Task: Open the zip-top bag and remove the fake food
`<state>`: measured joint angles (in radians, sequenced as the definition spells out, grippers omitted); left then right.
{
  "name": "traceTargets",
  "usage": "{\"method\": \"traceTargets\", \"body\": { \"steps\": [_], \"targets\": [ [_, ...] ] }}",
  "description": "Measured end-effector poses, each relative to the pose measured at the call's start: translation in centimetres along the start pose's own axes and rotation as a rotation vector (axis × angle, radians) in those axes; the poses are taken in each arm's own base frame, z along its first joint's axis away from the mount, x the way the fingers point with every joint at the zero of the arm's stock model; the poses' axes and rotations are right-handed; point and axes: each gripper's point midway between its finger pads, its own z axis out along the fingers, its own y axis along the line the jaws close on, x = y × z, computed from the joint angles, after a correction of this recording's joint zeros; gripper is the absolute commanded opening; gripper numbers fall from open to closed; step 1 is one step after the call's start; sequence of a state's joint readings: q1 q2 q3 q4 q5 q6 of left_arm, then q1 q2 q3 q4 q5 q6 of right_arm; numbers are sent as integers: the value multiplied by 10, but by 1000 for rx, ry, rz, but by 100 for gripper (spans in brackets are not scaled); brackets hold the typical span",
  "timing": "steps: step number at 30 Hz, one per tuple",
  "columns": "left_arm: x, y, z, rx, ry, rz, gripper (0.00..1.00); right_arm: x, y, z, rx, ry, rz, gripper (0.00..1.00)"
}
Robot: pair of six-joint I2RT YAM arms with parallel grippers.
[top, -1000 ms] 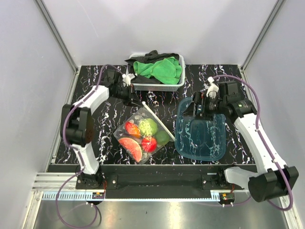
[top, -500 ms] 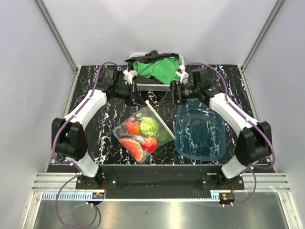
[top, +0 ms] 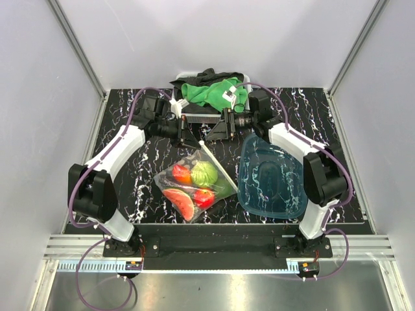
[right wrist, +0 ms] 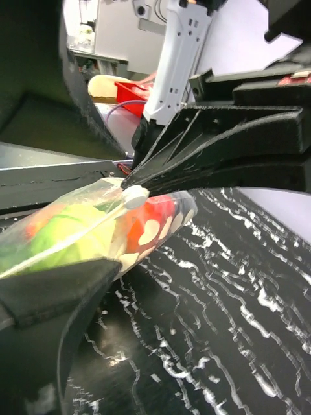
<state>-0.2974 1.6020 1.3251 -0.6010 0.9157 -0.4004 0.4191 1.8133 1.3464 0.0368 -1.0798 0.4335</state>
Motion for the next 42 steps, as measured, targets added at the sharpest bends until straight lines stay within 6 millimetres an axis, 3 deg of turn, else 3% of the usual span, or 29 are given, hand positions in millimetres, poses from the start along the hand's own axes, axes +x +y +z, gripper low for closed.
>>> {"method": "traceTargets", "body": {
  "steps": [12, 20, 28, 33, 35, 38, 39, 40, 42],
  "targets": [
    [2, -4, -3, 2, -6, 9, 0, 2, 9, 24, -121, 27, -5, 42],
    [2, -4, -3, 2, -6, 8, 0, -2, 15, 25, -155, 17, -1, 40],
    [2, -3, -3, 2, -5, 8, 0, 8, 13, 25, -167, 35, 23, 45],
    [2, -3, -3, 2, -6, 8, 0, 13, 12, 25, -167, 41, 33, 39],
    [2, -3, -3, 2, -6, 8, 0, 13, 12, 25, -167, 42, 35, 33],
    [2, -3, -3, 2, -5, 8, 0, 14, 13, 26, -170, 46, 32, 14],
    [2, -3, -3, 2, -5, 8, 0, 14, 13, 27, -170, 46, 33, 0],
    [2, -3, -3, 3, -4, 7, 0, 14, 13, 27, -169, 46, 32, 0],
    [2, -3, -3, 2, -4, 7, 15, 15, 12, 27, -162, 46, 36, 0]
  ]
}}
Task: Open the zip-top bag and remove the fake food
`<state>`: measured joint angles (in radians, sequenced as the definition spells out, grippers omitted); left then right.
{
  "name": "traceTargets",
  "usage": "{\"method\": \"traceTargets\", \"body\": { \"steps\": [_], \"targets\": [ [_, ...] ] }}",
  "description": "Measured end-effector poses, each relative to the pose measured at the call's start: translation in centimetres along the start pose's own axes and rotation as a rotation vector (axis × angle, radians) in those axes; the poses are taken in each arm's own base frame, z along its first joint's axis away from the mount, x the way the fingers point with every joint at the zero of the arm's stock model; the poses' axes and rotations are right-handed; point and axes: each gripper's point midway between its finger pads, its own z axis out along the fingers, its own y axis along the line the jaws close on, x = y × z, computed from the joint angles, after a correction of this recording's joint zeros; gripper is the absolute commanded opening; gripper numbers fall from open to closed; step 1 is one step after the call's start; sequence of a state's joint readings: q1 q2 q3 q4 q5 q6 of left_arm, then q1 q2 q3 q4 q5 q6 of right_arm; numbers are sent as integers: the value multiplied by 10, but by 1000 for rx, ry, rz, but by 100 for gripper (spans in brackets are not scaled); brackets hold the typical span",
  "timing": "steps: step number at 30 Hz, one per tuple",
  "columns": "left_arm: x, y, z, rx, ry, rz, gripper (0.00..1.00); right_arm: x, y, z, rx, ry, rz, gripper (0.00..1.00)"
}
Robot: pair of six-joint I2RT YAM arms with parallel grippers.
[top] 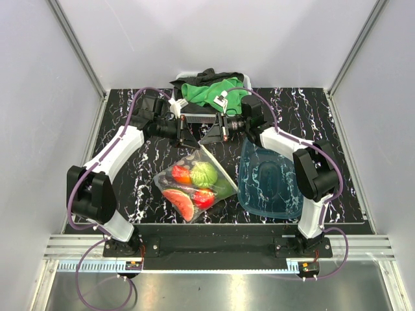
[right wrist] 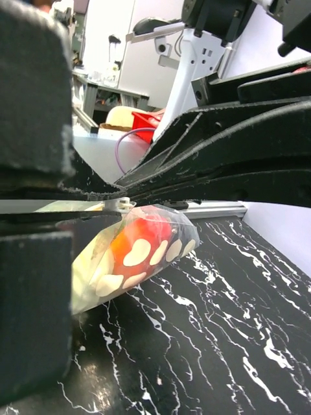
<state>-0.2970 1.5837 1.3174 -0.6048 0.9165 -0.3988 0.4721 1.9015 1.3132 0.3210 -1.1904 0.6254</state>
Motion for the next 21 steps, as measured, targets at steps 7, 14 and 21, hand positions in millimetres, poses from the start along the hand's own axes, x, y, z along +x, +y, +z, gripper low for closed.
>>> {"method": "traceTargets", "body": {
  "steps": [7, 14, 21],
  "targets": [
    [1, 7, 0, -29, 0, 28, 63, 2, -5, 0, 25, 0, 38, 0],
    [10, 17, 4, -40, 20, 24, 47, 2, -4, 0, 25, -2, 54, 0],
    [11, 21, 4, -53, 23, 34, 0, 2, -4, 0, 28, -1, 66, 0]
  ]
}}
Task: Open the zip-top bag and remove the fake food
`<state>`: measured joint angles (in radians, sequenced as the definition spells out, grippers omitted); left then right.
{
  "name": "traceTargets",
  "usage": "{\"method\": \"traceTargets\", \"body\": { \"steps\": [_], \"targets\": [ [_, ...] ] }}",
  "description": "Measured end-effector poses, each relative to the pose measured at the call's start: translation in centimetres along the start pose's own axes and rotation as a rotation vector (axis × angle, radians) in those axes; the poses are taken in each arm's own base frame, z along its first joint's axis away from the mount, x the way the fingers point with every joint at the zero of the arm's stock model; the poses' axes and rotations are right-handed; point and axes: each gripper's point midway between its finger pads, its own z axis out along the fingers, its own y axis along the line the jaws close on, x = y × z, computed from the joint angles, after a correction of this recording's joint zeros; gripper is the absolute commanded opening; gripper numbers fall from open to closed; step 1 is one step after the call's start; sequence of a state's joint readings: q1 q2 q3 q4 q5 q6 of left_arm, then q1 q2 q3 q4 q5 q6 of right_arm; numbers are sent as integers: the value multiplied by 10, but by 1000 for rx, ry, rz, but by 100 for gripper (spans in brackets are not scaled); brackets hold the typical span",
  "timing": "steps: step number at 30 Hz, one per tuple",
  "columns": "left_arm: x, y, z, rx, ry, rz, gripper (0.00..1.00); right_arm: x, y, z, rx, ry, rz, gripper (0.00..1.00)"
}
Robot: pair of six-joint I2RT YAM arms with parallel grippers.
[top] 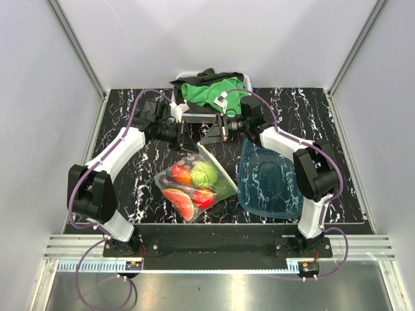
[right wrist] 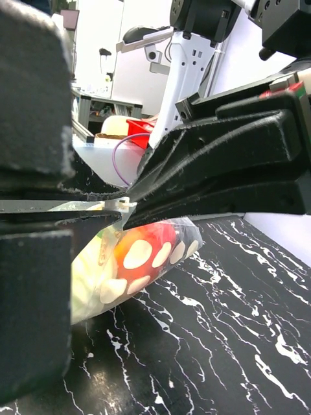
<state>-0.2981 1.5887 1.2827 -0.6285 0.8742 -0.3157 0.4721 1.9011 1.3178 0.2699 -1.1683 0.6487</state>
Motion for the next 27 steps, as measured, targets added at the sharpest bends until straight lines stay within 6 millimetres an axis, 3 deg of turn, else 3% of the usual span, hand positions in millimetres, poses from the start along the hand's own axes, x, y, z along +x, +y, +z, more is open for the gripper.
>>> {"method": "traceTargets", "body": {
  "steps": [10, 17, 22, 25, 26, 27],
  "targets": [
    [-7, 9, -2, -70, -48, 16, 0, 4, -7, -2, 79, -6, -17, 0],
    [-12, 4, -26, -75, -162, 38, 0, 9, -1, -2, 118, 5, -69, 0],
    [-20, 4, -30, -52, -188, 24, 1, 12, -2, -4, 138, 7, -56, 0],
    [-20, 3, -24, -16, -167, 15, 20, 11, -1, -5, 142, 10, -41, 0],
    [-19, 4, -21, -4, -157, 10, 37, 9, 0, -5, 142, 9, -40, 0],
    [-18, 4, -18, 4, -146, 6, 44, 7, 2, -5, 142, 7, -42, 0]
  ]
}}
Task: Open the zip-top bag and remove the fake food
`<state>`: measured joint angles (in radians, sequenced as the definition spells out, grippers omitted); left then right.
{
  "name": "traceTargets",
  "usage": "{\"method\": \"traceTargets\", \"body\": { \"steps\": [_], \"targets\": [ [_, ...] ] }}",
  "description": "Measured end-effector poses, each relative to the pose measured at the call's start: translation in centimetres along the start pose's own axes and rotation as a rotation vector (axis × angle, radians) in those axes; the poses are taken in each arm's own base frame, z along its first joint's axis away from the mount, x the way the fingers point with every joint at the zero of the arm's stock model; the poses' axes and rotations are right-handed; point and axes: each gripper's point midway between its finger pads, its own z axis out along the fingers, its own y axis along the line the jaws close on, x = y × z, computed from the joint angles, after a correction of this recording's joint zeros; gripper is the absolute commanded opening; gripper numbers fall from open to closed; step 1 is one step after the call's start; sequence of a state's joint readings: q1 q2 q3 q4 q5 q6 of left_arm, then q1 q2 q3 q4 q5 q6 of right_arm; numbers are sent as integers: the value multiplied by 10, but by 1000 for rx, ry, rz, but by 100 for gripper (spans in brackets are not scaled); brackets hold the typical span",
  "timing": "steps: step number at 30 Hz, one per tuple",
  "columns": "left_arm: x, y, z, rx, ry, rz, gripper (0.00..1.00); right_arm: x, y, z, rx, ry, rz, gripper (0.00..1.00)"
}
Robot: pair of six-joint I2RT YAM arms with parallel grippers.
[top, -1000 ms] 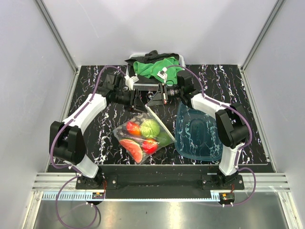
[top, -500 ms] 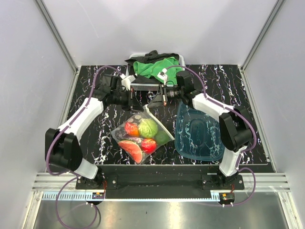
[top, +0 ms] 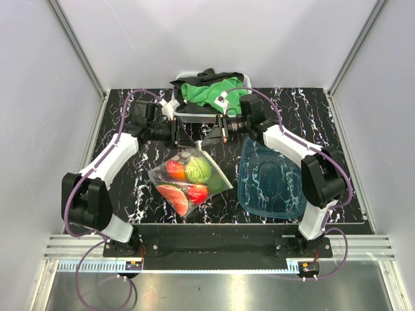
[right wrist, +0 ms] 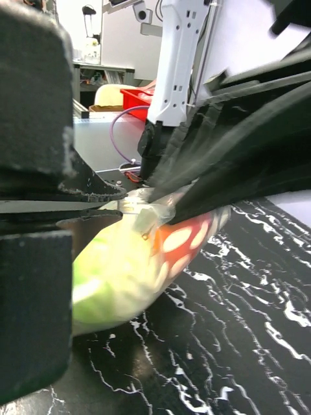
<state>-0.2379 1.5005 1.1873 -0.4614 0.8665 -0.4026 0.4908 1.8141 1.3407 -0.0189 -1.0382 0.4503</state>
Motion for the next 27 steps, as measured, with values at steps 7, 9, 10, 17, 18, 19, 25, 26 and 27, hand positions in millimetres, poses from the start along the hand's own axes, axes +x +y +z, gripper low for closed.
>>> {"method": "traceTargets", "body": {
  "steps": [7, 9, 10, 17, 18, 19, 25, 26, 27],
  "targets": [
    [4, -14, 6, 43, 31, 31, 49, -13, 10, -1, -11, -13, -25, 0],
    [0, -18, 5, 55, 27, 43, 29, -14, 10, -1, -14, -10, -24, 0],
    [-3, -21, 5, 65, 26, 51, 24, -14, 10, -1, -16, -8, -23, 0],
    [-4, -23, 8, 105, 49, 60, 6, -14, 7, 1, -28, 8, -2, 0],
    [-4, -23, 8, 109, 51, 60, 1, -15, 7, 1, -31, 10, 0, 0],
    [-3, -23, 8, 115, 54, 59, 0, -15, 6, 1, -32, 11, 1, 0],
    [-2, -23, 7, 122, 60, 60, 0, -15, 6, 0, -37, 18, 15, 11],
    [-2, -23, 7, 122, 60, 60, 0, -15, 6, 0, -39, 19, 15, 18],
    [-2, -23, 7, 122, 60, 60, 0, -15, 6, 0, -39, 20, 18, 27]
  ]
}}
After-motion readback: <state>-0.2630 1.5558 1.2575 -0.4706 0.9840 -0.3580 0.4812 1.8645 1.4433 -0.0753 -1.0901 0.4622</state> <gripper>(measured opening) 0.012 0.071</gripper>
